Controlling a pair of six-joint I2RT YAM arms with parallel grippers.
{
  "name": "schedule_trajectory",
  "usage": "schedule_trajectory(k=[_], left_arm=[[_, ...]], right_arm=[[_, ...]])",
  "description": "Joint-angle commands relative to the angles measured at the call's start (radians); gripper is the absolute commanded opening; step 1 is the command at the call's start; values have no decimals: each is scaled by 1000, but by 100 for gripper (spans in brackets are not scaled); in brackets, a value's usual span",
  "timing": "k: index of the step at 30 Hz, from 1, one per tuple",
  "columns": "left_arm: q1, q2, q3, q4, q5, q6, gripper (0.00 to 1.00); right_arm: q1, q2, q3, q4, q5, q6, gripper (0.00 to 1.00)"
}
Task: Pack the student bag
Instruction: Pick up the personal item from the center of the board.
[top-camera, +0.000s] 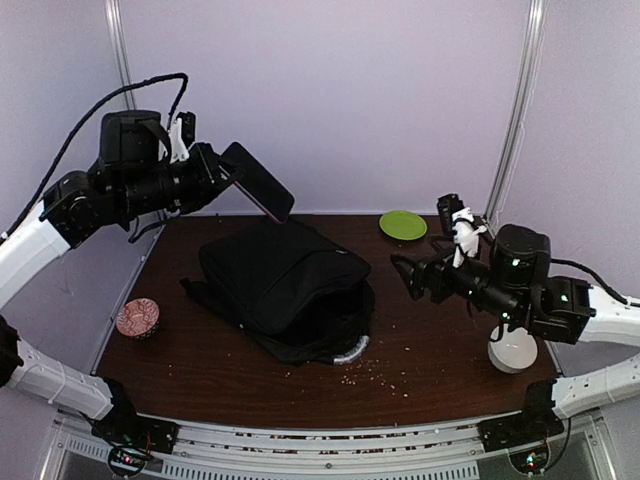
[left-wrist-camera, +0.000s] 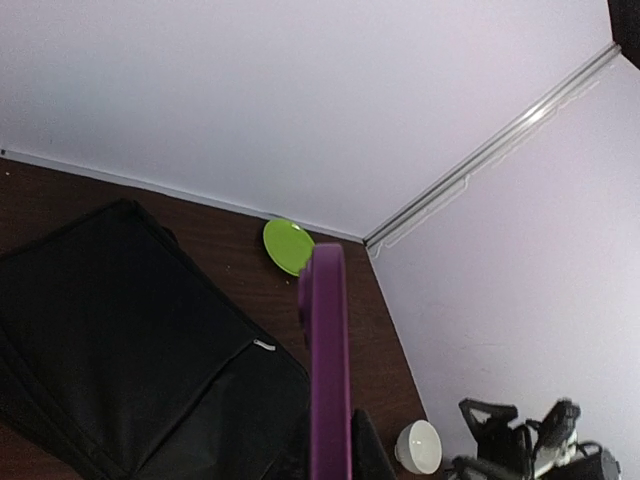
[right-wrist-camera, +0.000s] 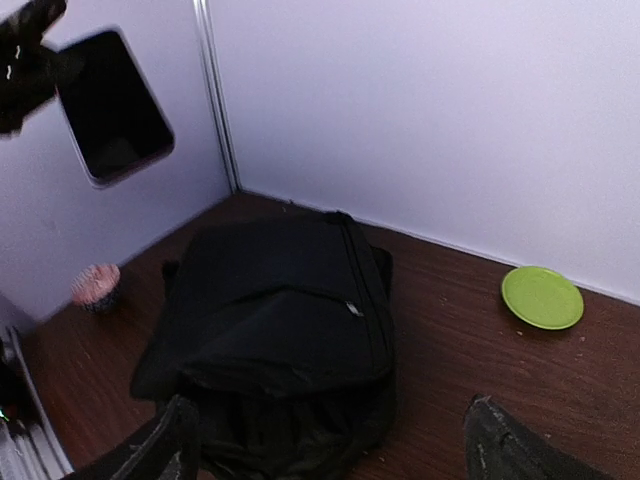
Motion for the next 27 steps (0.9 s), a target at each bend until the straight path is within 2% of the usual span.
schedule_trajectory(k=[1,4,8,13,17,22,27], left_arm=[[-2,-70,-182,138,149,162,0],[-2,-123,-329,302,268,170,0],[-13,-165,-457,499,410,177,0],[-42,-169,-507,627,491,203,0],[-74,-143,-545,769,549,183,0],[-122,-100,-533,840,581,184,0],[-156,-77,-502,828,593,215,0]], right_arm=[[-240,-47,-133,283,-621,408,91],[-335,-22,-226,527,-797,584,90],[-334,10,-241,573,-846,643,89],[-321,25,-292,681,-854,722,89],[-259,88,-270,705,-883,732,89],[-215,158,-267,772,-911,767,87],[-207,151,-270,829,-955,802,82]])
